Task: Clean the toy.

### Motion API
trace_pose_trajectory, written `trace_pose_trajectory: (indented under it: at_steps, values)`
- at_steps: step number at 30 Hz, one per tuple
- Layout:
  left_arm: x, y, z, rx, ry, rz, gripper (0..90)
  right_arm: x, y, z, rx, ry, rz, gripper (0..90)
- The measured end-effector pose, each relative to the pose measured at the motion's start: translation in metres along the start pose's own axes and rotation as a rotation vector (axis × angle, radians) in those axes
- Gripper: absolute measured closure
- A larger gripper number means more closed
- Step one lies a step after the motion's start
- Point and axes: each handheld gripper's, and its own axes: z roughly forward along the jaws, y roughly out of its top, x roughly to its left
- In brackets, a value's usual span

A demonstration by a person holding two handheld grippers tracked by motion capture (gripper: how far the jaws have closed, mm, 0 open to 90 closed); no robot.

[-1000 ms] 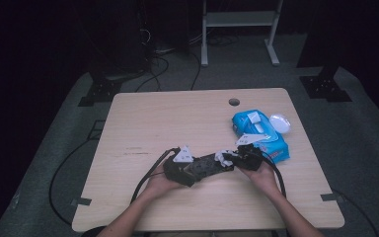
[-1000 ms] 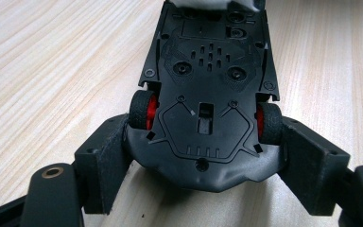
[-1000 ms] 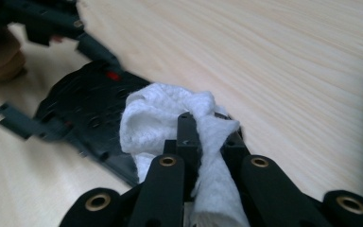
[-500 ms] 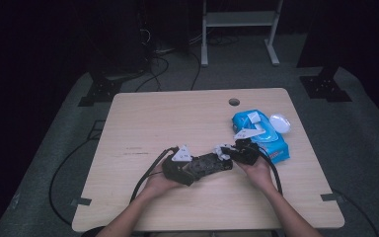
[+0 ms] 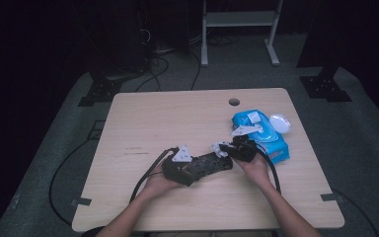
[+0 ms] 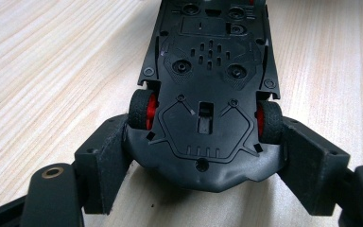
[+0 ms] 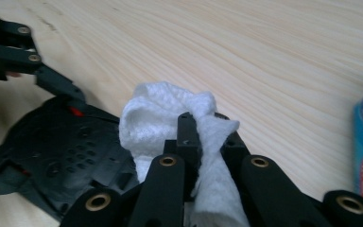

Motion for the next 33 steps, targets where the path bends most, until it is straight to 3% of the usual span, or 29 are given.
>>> trace_pose_trajectory:
  at_steps: [5,12,14,19,24,26,33]
  values:
    - [-0.001,0.000,0.001,0.005,-0.001,0.001,23.8,0.014,0.003,0.009,0.002,0.030,-0.040,82.6]
    - [0.000,0.002,-0.001,-0.005,-0.004,0.004,23.8,-0.004,-0.001,0.001,0.011,-0.020,0.010,82.6]
    - [0.000,0.001,0.000,-0.002,-0.005,0.006,23.8,-0.003,-0.001,0.001,0.004,-0.012,0.015,82.6]
    - [0.000,0.002,-0.001,-0.004,-0.003,0.007,23.8,0.008,0.001,0.006,0.006,0.013,-0.026,82.6]
    - [0.000,0.001,-0.001,-0.004,-0.006,0.009,23.8,-0.006,-0.006,-0.006,0.020,-0.002,0.009,82.7]
    - [0.000,0.001,-0.001,-0.006,-0.007,0.005,23.8,-0.005,-0.012,-0.012,0.011,0.003,0.007,82.7]
    - [0.000,0.002,-0.001,-0.005,-0.005,0.005,23.8,0.014,-0.025,-0.025,0.030,0.054,-0.069,82.6]
